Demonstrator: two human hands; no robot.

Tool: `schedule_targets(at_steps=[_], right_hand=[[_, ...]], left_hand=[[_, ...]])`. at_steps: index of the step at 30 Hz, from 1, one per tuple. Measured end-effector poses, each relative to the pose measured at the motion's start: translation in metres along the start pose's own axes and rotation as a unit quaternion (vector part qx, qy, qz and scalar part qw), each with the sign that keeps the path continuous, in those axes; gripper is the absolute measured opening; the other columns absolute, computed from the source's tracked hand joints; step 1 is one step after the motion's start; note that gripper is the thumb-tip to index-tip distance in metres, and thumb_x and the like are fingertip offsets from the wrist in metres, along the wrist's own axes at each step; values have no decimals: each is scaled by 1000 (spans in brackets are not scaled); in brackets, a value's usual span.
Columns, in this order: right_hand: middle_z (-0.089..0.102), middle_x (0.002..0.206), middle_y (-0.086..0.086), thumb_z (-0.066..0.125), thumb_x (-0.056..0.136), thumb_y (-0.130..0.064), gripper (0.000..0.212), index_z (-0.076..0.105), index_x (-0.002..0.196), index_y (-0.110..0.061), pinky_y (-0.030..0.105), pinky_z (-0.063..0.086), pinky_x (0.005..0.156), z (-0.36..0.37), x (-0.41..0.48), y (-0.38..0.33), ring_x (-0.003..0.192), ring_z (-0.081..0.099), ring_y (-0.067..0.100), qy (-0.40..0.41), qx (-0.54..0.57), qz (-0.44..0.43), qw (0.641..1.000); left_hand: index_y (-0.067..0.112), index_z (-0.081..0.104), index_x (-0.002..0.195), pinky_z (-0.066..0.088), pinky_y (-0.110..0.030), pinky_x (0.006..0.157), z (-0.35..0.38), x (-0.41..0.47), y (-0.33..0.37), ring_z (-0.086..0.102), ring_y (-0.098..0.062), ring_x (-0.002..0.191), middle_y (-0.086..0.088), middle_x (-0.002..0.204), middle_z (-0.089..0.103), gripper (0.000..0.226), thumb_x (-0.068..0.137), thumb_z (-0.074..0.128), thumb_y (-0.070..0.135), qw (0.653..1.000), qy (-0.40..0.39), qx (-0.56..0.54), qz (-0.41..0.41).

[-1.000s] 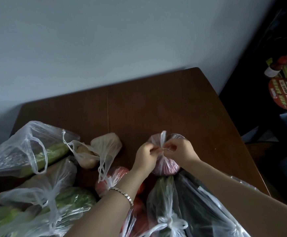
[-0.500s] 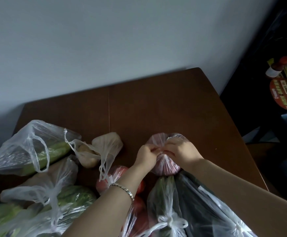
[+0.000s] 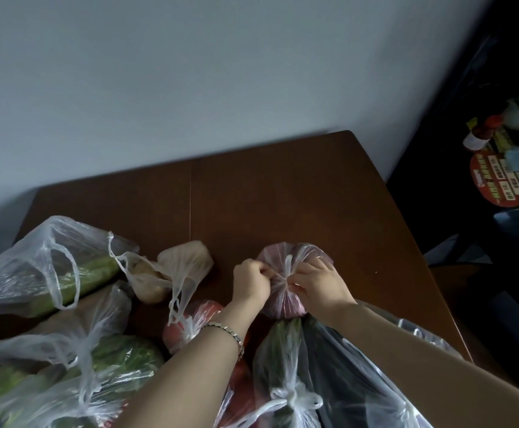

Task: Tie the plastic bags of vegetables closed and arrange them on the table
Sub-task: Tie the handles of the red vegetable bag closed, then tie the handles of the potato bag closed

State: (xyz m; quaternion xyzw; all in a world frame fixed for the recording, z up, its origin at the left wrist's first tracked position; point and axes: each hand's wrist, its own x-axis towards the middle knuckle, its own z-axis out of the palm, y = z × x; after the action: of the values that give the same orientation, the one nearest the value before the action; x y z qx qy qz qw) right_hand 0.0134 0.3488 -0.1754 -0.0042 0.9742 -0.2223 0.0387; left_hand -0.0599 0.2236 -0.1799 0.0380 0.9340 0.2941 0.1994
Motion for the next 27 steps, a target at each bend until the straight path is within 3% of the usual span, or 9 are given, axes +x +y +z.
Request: schedule_targets(at_steps=[2,5,10,13,17,20,22,24,27], right_hand=[[65,106,-3,49,90,-21,21,68,98,-22,35,44,89,-5,-2,-5,103,55,22,-55,44,62,996],[66,107,-4,47,90,-26,23,65,105,-25,27,46,76,-19,1,-19,97,60,18,-87,108,127,982],[67,102,2,50,89,-27,21,65,101,-21,33,50,76,-51,15,-63,91,62,21,-102,120,72,985],[65,95,-4,59,84,-32,23,64,105,-24,27,45,78,-56,26,-103,97,61,19,-101,131,38,986],[59,107,-3,65,72,-55,54,54,114,-23,33,49,85,-38,37,-151,100,59,19,-131,96,26,986],[52,121,7,59,71,-66,82,39,125,-9,37,45,86,-13,46,-189,111,55,26,-131,20,124,983],[52,124,11,55,80,-56,73,34,127,-3,37,45,86,5,54,-208,114,54,29,-122,35,214,968],[57,123,13,49,89,-34,49,39,125,-2,36,46,85,20,64,-219,112,56,31,-96,74,277,953],[65,111,13,40,93,-18,27,57,110,-5,33,47,78,23,70,-222,102,60,32,-34,83,297,950]], left_hand=[[11,70,95,45,-38,91,-6,-5,3,54,-31,108,-12,110,63,18,89,53,12,999,-8,41,3],[18,62,111,43,-39,93,-27,-20,3,49,-30,115,-7,120,55,26,89,49,13,994,10,108,26],[7,63,106,44,-27,88,-78,-48,-22,60,-24,104,-9,111,64,24,90,46,5,995,83,20,60],[9,63,108,44,-30,86,-117,-58,-46,60,-25,103,-7,110,66,24,90,47,7,988,152,6,39],[3,56,109,45,-38,88,-157,-47,-85,55,-31,106,-16,112,58,21,90,49,8,978,207,9,9],[-2,43,125,37,-36,99,-183,-29,-108,46,-33,119,-21,127,48,43,88,57,14,974,222,13,-38],[-1,35,133,38,-38,102,-196,-14,-118,45,-33,124,-18,134,45,55,88,58,21,979,192,5,-64],[2,33,135,41,-37,99,-206,2,-126,48,-32,122,-15,135,47,58,88,57,26,988,126,-8,-91],[5,58,110,44,-30,82,-208,18,-128,60,-30,103,-14,111,62,31,90,56,29,991,38,-50,-119]])
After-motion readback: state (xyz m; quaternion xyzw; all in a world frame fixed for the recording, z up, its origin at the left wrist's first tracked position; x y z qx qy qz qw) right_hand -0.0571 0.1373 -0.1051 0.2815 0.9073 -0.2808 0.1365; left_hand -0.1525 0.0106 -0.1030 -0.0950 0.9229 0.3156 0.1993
